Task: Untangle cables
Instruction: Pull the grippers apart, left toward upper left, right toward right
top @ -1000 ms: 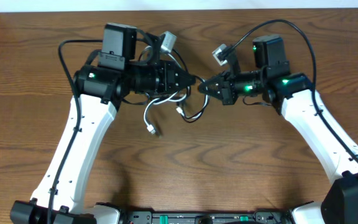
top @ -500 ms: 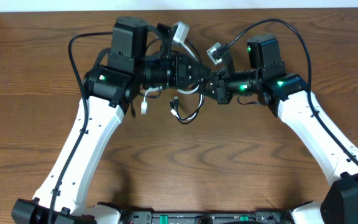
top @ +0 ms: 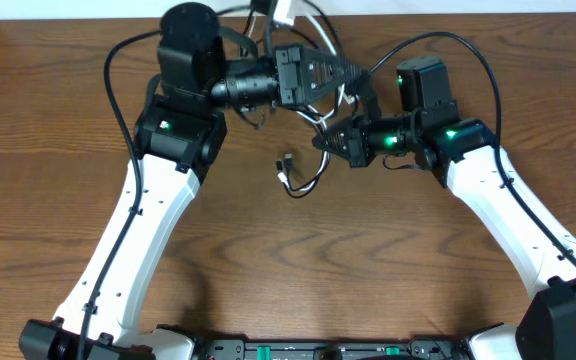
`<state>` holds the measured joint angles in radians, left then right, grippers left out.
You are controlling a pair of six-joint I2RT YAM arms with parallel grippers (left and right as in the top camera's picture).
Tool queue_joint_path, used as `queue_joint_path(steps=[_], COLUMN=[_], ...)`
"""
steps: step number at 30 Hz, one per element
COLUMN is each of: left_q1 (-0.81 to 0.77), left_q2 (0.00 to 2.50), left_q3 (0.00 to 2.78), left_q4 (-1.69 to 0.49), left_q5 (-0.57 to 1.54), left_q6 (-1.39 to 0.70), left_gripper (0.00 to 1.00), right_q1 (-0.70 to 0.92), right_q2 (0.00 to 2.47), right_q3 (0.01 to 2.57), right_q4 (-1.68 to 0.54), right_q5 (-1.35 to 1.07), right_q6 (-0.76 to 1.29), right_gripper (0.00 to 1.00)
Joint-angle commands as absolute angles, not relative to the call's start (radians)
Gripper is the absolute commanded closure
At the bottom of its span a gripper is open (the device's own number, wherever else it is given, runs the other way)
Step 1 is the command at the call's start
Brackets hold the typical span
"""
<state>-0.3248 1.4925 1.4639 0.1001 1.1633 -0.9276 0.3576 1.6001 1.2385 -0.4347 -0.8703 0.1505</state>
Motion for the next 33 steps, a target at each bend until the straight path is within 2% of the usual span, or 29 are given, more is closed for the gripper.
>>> queue_joint_path(steps=[1,7,16,26,33], left_q1=[-0.297,-0.174,0.005,0.128,0.148], left_q2=[1.496,1.496,1.496,1.496,1.517], left_q3=[1.477,1.477,1.477,1.477,1.477], left_q4=[0.209,0.39,0.463,0.455,0.443], left_q5=[1.223,1.219,1.244,1.42,1.501], left_q6=[-1.128,-1.32,-1.445,-1.234,-1.08], left_gripper=[0.92,0.92,0.93,0.93,0.92], right_q1=[0.357,0.311,0.19,0.028,-0.034], right_q2=[1.599,1.599,1.599,1.599,1.599], right_q3=[1.246,1.246,1.246,1.246,1.246], right_q4=[-0.466,-0.569,-0.72,-0.788,-0.817], right_q5=[-0.738,-0.569,-0.266,-0.102,-0.073], right_q6=[0.183,0.197,0.243,0.337,0.362], right_gripper=[0.99,0.99,0.99,0.99,0.99])
